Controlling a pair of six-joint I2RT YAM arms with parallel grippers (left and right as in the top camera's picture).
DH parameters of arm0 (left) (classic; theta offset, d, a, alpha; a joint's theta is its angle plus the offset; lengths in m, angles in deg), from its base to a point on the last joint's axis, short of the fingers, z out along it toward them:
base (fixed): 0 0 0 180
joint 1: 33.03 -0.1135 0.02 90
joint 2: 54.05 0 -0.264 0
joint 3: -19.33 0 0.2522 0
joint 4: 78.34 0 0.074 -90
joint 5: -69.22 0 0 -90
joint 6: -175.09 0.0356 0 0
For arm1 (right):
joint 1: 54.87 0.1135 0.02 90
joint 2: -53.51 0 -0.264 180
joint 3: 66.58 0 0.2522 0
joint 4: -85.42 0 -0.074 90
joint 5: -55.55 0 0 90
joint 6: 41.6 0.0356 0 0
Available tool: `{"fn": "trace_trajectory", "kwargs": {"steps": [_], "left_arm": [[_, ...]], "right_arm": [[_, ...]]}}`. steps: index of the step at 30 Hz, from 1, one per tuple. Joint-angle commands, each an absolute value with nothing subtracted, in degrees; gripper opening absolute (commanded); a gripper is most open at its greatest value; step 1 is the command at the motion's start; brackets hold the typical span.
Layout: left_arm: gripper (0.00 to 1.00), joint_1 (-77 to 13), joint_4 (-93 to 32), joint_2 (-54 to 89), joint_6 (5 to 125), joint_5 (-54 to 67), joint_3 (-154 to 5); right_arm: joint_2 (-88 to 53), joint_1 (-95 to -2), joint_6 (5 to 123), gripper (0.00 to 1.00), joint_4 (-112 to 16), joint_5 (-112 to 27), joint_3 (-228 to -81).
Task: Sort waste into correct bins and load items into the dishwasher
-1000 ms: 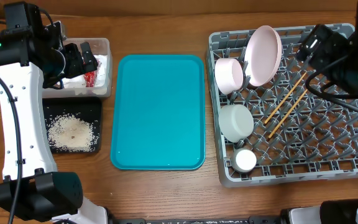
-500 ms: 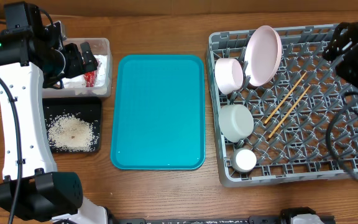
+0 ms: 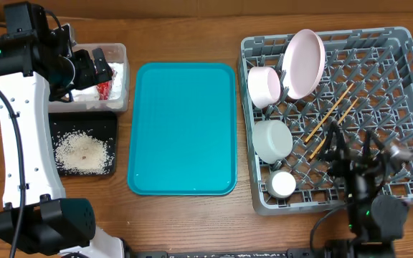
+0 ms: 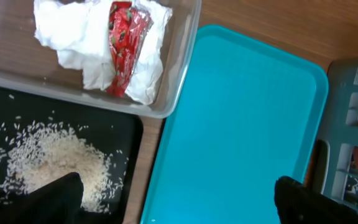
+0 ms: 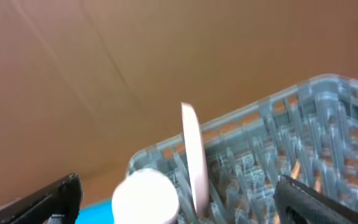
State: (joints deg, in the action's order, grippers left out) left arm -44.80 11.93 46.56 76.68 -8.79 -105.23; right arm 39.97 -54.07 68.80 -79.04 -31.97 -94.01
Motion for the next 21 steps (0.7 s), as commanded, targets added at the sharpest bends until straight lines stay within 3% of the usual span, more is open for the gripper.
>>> {"fn": "trace_trajectory", "kwargs": {"steps": [1, 6, 12, 21], "left_arm": [[1.00, -45.02, 12.11, 45.58, 77.36, -8.31, -106.26], [1.00, -45.00, 12.11, 45.58, 77.36, -8.31, -106.26], [1.00, -45.00, 12.11, 45.58, 77.36, -8.31, -106.26], [1.00, -45.02, 12.11, 45.58, 77.36, -8.31, -106.26]], "right_arm": [[46.07, -54.18, 67.64, 1.00, -80.98, -32.45, -86.76], [51.71, -53.87, 67.66, 1.00, -83.45, -32.08, -80.66], [53.37, -53.81, 67.82, 1.00, -76.17, -32.21, -80.79], [53.34, -53.81, 67.86, 1.00, -76.22, -32.06, -80.79]]}}
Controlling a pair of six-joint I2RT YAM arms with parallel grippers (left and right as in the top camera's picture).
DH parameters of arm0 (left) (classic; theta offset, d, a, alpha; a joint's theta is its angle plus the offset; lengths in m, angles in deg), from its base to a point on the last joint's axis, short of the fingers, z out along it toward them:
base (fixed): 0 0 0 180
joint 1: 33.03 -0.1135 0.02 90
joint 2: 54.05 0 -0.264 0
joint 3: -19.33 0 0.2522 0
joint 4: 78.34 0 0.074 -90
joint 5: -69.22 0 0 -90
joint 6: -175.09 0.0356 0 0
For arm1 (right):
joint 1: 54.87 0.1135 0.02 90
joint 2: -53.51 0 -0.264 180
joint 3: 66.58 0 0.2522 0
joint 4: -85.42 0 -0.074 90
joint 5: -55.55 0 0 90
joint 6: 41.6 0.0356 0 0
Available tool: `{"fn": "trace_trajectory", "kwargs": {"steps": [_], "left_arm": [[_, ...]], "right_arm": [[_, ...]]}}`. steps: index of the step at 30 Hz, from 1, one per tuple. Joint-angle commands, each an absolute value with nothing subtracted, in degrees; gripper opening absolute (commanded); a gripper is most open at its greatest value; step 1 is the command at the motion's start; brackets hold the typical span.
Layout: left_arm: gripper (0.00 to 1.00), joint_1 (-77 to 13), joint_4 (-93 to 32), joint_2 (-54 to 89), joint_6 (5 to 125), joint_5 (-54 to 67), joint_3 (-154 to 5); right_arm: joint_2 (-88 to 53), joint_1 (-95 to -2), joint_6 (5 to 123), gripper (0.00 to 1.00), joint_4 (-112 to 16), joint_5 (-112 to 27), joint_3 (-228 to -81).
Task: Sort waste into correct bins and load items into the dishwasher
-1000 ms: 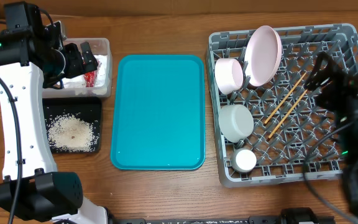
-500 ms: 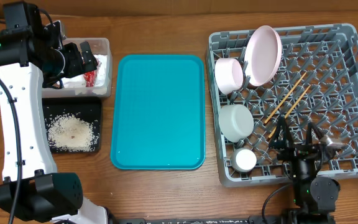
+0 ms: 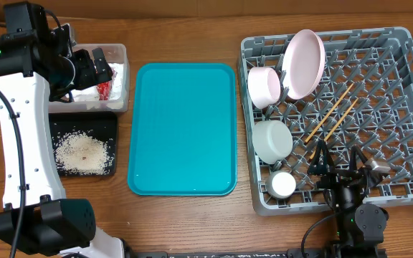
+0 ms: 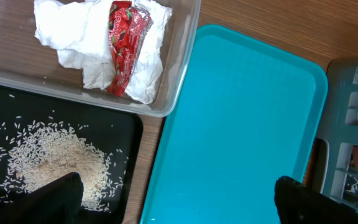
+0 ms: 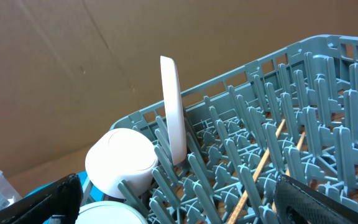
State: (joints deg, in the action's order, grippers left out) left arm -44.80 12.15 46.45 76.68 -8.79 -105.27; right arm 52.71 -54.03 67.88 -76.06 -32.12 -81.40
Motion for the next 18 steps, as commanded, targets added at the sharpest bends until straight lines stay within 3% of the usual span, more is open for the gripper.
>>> {"fn": "trace_trajectory", "kwargs": {"steps": [1, 18], "left_arm": [[1.00, -45.02, 12.11, 45.58, 77.36, -8.31, -106.26], [1.00, -45.02, 12.44, 45.54, 77.38, -9.86, -106.24]], "right_arm": [[53.34, -53.81, 67.86, 1.00, -76.24, -32.06, -80.79], [53.34, -53.81, 67.86, 1.00, -76.22, -32.06, -80.81]]}}
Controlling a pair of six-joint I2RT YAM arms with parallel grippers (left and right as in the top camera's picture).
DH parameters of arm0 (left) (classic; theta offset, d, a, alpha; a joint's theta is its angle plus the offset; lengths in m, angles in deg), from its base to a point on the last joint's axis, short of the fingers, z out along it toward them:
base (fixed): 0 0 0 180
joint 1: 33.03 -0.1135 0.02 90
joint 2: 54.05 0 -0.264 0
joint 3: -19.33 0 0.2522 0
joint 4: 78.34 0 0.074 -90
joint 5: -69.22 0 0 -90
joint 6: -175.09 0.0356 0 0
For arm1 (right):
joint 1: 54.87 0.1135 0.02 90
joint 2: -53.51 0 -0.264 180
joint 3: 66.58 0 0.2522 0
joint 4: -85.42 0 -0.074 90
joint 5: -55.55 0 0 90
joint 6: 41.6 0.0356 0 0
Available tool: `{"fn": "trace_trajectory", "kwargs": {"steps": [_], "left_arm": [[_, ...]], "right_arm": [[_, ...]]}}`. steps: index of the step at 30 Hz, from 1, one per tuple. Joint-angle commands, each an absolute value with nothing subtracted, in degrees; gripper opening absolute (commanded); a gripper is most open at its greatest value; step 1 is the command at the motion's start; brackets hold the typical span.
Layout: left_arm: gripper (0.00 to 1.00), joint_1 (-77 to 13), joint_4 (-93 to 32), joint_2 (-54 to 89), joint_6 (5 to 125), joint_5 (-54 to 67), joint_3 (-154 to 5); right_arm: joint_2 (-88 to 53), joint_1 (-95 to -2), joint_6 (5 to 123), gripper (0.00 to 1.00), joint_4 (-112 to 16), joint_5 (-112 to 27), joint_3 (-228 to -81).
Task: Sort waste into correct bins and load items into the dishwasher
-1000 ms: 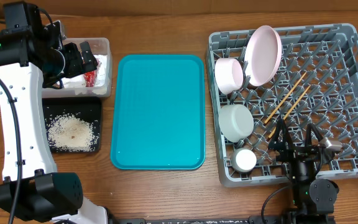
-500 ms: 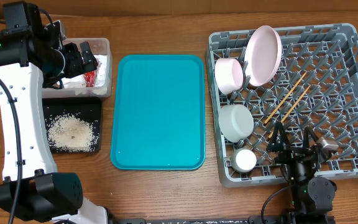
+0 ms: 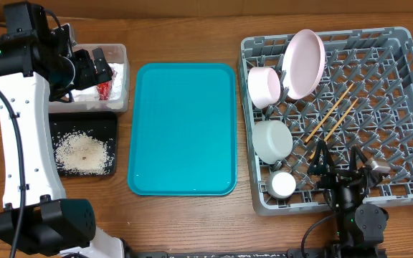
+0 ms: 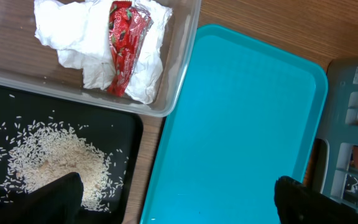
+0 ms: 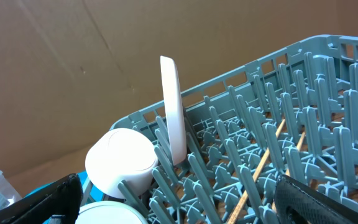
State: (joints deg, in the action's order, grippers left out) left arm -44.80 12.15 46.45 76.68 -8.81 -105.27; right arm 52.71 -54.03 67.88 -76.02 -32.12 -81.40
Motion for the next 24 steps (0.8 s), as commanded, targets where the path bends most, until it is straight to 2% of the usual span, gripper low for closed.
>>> {"fn": "trace_trajectory", "kwargs": {"steps": [1, 3, 5, 7, 9, 12, 13, 18, 19, 24], "left_arm": [[1.00, -45.02, 12.63, 44.84, 77.78, -12.18, -106.24], [1.00, -44.67, 11.30, 42.02, 77.91, -13.69, -105.47], [1.00, -43.47, 5.51, 38.89, 82.24, -9.58, -102.65], [1.00, -39.29, -8.22, 30.96, 94.74, -2.02, -92.66], [1.00, -36.85, -14.84, 26.50, 97.45, -1.95, -86.19], [1.00, -34.92, -25.29, 18.98, 97.73, -2.96, -73.49], [1.00, -34.92, -32.02, 13.25, 96.46, -2.76, -63.22], [1.00, -35.03, -51.63, -3.86, 96.22, -3.28, -33.91], [1.00, -35.16, -58.66, -11.16, 96.27, -4.27, -23.62], [1.00, -36.12, -65.79, -27.51, 96.25, -6.98, -6.87]], "right_arm": [[53.34, -53.81, 67.86, 1.00, -76.24, -32.06, -80.81], [53.34, -53.81, 67.86, 1.00, -76.24, -32.03, -80.81], [53.34, -53.81, 67.86, 1.00, -76.22, -32.06, -80.81], [53.34, -53.81, 67.86, 1.00, -76.22, -32.06, -80.81], [53.34, -53.81, 67.86, 1.00, -76.24, -32.06, -80.81], [53.34, -53.81, 67.86, 1.00, -76.24, -32.06, -80.79], [53.34, -53.81, 67.86, 1.00, -76.24, -32.06, -80.81], [53.34, -53.81, 67.86, 1.00, -76.22, -32.06, -80.79], [53.34, -53.81, 67.86, 1.00, -76.22, -32.06, -80.79], [53.34, -53.81, 67.86, 1.00, -76.24, -32.06, -80.81]]}}
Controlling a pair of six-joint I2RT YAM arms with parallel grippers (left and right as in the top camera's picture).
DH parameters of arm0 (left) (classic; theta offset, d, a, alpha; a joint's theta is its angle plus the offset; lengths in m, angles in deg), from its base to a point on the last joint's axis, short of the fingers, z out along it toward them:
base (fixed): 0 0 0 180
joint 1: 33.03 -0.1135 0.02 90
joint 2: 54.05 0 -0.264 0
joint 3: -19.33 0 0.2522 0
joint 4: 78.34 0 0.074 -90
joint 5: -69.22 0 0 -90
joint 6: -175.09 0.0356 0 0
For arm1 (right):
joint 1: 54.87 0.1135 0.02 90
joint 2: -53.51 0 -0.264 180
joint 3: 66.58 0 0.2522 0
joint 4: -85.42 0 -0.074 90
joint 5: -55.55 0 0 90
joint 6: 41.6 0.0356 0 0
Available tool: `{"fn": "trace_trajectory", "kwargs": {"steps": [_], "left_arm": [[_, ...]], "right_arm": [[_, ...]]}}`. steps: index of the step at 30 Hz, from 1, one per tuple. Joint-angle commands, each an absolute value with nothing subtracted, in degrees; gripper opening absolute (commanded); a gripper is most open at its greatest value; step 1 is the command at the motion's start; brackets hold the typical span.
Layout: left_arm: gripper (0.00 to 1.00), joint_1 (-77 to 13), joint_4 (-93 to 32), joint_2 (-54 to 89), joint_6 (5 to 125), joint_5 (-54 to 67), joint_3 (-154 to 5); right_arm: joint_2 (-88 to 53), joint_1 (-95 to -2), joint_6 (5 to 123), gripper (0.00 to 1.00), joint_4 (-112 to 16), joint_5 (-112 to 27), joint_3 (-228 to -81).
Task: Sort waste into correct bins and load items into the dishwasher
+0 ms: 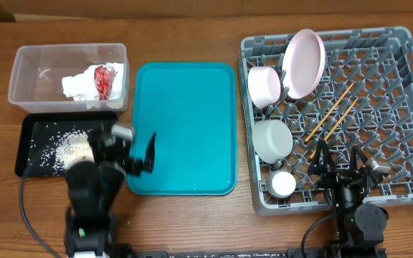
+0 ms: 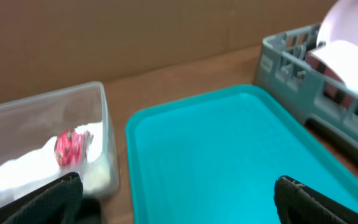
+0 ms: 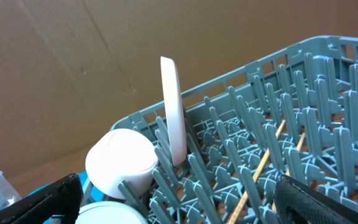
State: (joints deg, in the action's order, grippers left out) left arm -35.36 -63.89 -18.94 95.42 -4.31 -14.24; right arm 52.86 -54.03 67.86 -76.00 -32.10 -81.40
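Note:
My left gripper (image 1: 129,149) hangs open and empty low at the near edge, between the black tray of rice (image 1: 33,129) and the teal tray (image 1: 185,107). Its wrist view looks across the teal tray (image 2: 229,143) to the clear bin (image 2: 98,118), which holds white tissue and a red wrapper (image 2: 67,147). My right gripper (image 1: 341,166) is open and empty at the front of the grey dish rack (image 1: 407,43). The rack holds an upright pink plate (image 3: 173,106), a pink cup (image 3: 120,163), a white bowl (image 1: 272,140), a small white cup (image 1: 282,184) and wooden chopsticks (image 1: 333,112).
The clear bin (image 1: 20,64) stands at the far left, with the black tray just in front of it. The teal tray lies bare between them and the rack (image 2: 291,46). Bare wooden table runs along the near edge.
My left arm, which stood high over the clear bin, is now down at the near edge beside the black tray, and its camera faces across the teal tray. The right arm has not moved.
At first my left gripper hung open over the clear bin and my right gripper was over the rack's front right. Then the right gripper sat lower at the rack's front edge and stayed there. The left gripper has now come back to the near edge.

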Motion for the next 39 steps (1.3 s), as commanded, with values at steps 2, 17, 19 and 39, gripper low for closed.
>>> {"fn": "trace_trajectory", "kwargs": {"steps": [2, 17, 19, 39], "left_arm": [[1.00, -36.12, -65.66, -32.67, 96.25, -8.20, -3.31], [1.00, -36.01, -61.66, -53.91, 94.93, -11.81, 5.32], [1.00, -36.01, -61.00, -53.89, 94.93, -12.00, 5.32], [1.00, -36.01, -60.98, -53.78, 94.93, -12.00, 5.30]], "right_arm": [[53.34, -53.81, 67.86, 1.00, -76.22, -32.06, -80.79], [53.34, -53.81, 67.86, 1.00, -76.22, -32.03, -80.81], [53.34, -53.81, 67.86, 1.00, -76.22, -32.06, -80.81], [53.34, -53.81, 67.86, 1.00, -76.22, -32.06, -80.79]]}}
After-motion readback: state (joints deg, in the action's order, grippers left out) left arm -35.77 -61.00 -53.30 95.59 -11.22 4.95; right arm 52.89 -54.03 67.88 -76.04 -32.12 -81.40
